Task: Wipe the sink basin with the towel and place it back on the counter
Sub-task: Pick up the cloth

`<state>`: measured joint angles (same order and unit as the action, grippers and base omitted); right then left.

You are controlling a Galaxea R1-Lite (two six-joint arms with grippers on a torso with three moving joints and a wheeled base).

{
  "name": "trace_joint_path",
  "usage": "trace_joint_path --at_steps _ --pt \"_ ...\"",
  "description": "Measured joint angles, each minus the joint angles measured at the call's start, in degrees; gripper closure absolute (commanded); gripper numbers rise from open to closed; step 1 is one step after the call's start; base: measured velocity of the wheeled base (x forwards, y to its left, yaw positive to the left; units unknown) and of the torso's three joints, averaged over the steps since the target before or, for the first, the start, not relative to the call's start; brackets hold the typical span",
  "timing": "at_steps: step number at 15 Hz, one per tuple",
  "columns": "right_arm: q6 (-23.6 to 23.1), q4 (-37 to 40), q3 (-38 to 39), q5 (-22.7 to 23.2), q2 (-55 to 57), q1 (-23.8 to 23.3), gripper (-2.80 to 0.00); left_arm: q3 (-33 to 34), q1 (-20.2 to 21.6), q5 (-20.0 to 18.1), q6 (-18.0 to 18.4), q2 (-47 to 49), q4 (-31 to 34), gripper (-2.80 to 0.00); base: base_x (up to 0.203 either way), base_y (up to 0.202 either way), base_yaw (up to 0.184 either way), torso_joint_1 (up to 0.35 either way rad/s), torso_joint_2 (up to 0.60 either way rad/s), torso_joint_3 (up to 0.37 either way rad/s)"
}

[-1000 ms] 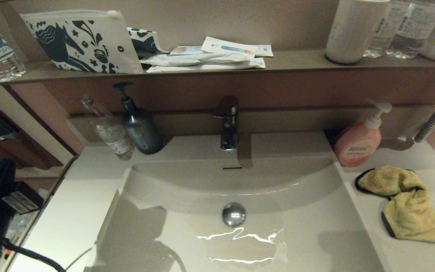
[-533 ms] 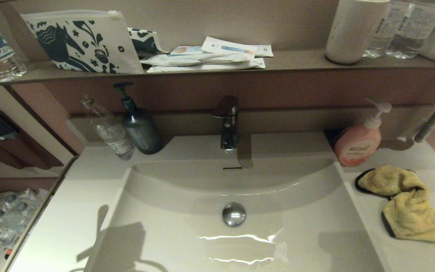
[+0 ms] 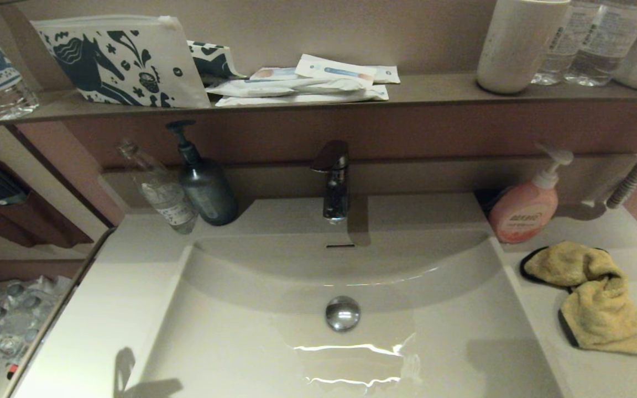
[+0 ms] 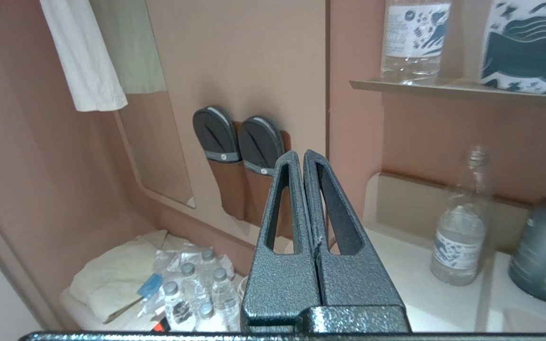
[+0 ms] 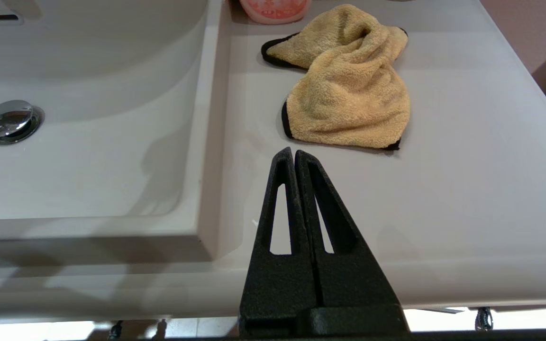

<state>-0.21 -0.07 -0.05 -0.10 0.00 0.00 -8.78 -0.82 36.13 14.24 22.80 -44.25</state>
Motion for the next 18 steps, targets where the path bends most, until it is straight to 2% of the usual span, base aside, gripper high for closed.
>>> trace_joint_path --at_steps 2,4,9,11,13,15,18 --pt "0.00 0.00 0.00 0.00 0.00 0.00 0.00 -0.66 0.09 -1.10 0.00 -5.62 5.80 0.00 0.000 0.000 0.000 0.000 0.00 0.000" --pt "0.02 0.00 0.00 0.00 0.00 0.00 0.00 -2.15 0.41 -3.97 -0.73 -10.62 14.57 0.00 0.000 0.000 0.000 0.000 0.00 0.000" --pt "0.00 0.00 0.00 0.00 0.00 0.00 0.00 -6.12 0.66 -15.73 -5.87 -19.31 29.61 0.00 0.000 0.000 0.000 0.000 0.00 0.000" --pt "0.00 0.00 0.00 0.00 0.00 0.00 0.00 -7.24 0.66 -21.82 -10.77 -21.26 36.16 0.00 0.000 0.000 0.000 0.000 0.00 0.000" --pt "0.00 0.00 0.00 0.00 0.00 0.00 0.00 -5.46 0.66 -27.34 -14.40 -22.15 37.01 0.00 0.000 0.000 0.000 0.000 0.00 0.000" --pt "-0.01 0.00 0.00 0.00 0.00 0.00 0.00 -2.33 0.66 -31.55 -14.81 -22.57 36.77 0.00 0.000 0.000 0.000 0.000 0.00 0.000" --pt "0.00 0.00 0.00 0.00 0.00 0.00 0.00 2.43 0.63 -34.68 -14.83 -22.70 36.51 0.00 0.000 0.000 0.000 0.000 0.00 0.000"
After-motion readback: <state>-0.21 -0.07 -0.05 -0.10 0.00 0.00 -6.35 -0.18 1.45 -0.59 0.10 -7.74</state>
